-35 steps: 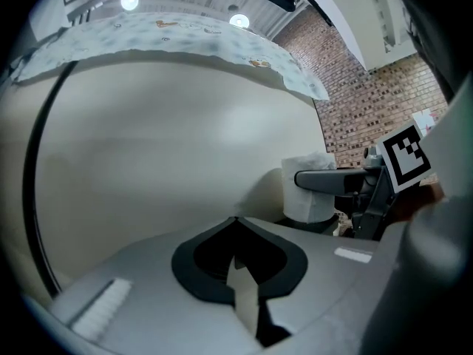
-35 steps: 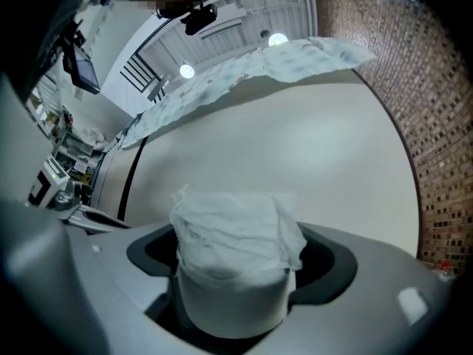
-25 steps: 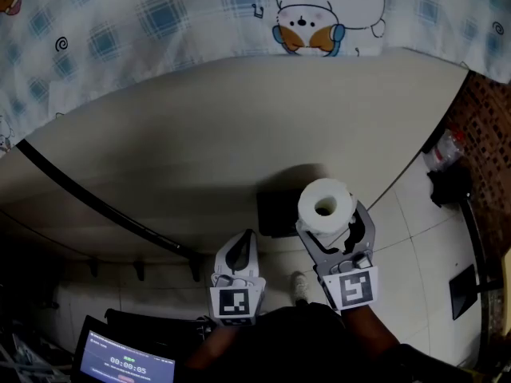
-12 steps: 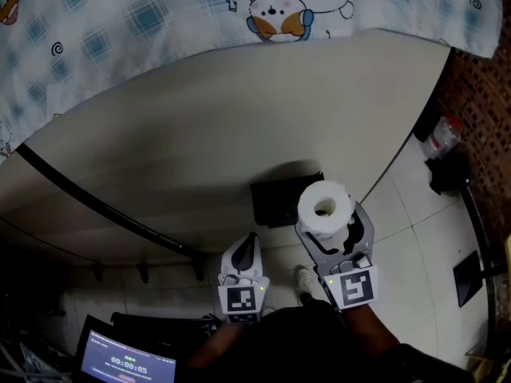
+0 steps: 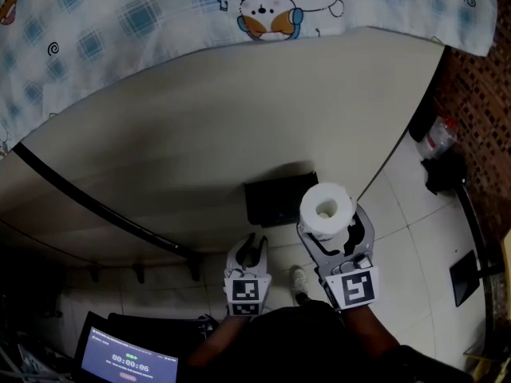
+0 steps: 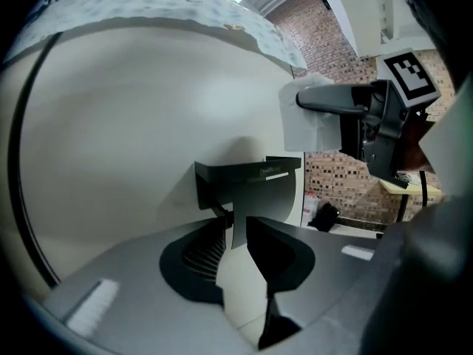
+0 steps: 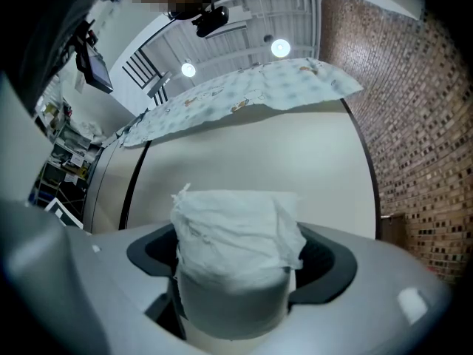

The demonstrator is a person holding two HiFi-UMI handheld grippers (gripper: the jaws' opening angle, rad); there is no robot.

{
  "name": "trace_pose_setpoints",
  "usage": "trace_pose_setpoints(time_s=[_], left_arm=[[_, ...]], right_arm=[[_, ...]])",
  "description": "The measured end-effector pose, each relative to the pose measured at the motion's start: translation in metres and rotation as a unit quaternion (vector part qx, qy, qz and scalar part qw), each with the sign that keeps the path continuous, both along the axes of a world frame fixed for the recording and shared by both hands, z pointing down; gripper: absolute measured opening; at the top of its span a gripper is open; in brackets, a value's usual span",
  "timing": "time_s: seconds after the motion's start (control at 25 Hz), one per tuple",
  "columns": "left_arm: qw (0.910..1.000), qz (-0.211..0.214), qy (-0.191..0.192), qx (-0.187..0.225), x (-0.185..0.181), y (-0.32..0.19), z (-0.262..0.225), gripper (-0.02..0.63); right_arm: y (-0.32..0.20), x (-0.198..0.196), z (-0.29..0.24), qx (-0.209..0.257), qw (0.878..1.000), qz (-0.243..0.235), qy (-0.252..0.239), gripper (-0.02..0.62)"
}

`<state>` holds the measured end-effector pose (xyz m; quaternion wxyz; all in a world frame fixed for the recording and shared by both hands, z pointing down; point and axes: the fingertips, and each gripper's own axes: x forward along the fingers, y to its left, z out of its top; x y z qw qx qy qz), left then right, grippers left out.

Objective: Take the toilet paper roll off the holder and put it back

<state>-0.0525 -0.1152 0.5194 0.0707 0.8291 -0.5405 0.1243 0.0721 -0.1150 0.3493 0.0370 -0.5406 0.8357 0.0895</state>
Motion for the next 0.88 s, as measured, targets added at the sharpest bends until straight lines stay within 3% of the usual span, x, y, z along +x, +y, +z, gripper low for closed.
trace_pose_setpoints(time_s=[0.16,0.56,0.88], left_arm=[[0.9997,-0.007,0.005,-0.025,0.004,-0.009,0.007,0.106],[0.9996,0.002,-0.008,-0.026,0.014,-0.028,0.008,0.115],[0.9996,0.011,-0.009,-0.024,0.017,-0.024,0.004,0.078]], right_arm=[[-0.005,0.005,-0.001,-0.003,1.0,-0.003,0.001,0.438],[-0.02,0.01,0.003,-0.013,1.0,-0.011,0.004,0.439],[-0.027,0.011,0.005,-0.017,1.0,-0.012,-0.006,0.439]])
